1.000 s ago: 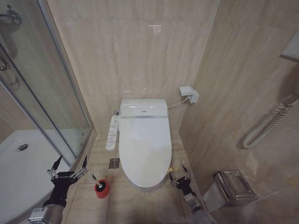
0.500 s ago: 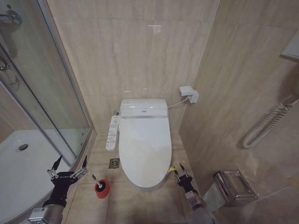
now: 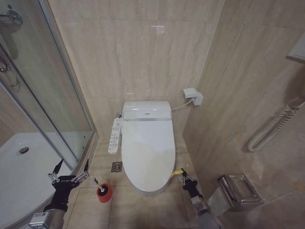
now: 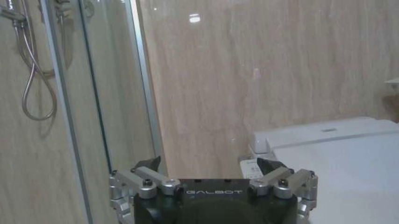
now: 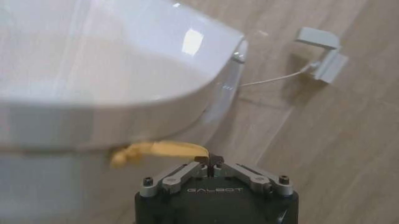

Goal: Open the toilet lid, clean the toilet bowl with a toilet brush, close the toilet lid, and flush.

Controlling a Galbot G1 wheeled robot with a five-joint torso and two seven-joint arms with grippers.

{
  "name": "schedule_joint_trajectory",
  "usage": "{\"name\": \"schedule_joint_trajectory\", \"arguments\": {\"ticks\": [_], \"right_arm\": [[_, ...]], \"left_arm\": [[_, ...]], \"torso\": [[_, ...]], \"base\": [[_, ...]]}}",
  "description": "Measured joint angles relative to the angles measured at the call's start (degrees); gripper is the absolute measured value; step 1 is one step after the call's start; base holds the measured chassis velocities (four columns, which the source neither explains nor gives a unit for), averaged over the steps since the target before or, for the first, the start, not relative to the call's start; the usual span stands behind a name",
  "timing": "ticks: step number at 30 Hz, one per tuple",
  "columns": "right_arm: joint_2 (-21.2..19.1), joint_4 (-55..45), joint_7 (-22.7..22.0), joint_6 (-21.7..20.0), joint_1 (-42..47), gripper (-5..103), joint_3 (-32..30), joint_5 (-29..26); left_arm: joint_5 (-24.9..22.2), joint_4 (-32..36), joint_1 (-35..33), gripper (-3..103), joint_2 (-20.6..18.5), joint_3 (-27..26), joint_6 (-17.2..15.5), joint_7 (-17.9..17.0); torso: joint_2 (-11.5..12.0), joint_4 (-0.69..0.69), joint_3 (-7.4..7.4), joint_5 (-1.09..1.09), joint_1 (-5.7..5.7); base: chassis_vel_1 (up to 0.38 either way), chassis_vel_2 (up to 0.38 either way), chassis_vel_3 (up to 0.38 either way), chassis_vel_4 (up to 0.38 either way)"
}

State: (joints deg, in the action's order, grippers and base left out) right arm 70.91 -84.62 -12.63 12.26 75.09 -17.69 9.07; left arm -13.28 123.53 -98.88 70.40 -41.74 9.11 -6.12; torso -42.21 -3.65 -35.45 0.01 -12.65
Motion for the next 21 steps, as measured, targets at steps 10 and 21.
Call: {"name": "schedule_joint_trajectory", "arguments": {"ticks": [10,21], "right_arm": [[2.59,-10.70,-2.99,-3.26,0.94,1,-3.10,-7.32],[2.47,-18.91,-4.85,-7.97,-3.04,1,-5.41,-14.15]], "left_arm": [[0.00,0.00,0.00,100,0.00,0.00,0.00,0.00],[0.00,0.00,0.00,100,0.00,0.00,0.00,0.00]], "torso": [[0.00,-0.01,0.00,0.01,0.00],[0.00,0.00,0.01,-0.03,0.01]], "base": [[0.000,0.000,0.000,0.000],[0.000,0.000,0.000,0.000]]}}
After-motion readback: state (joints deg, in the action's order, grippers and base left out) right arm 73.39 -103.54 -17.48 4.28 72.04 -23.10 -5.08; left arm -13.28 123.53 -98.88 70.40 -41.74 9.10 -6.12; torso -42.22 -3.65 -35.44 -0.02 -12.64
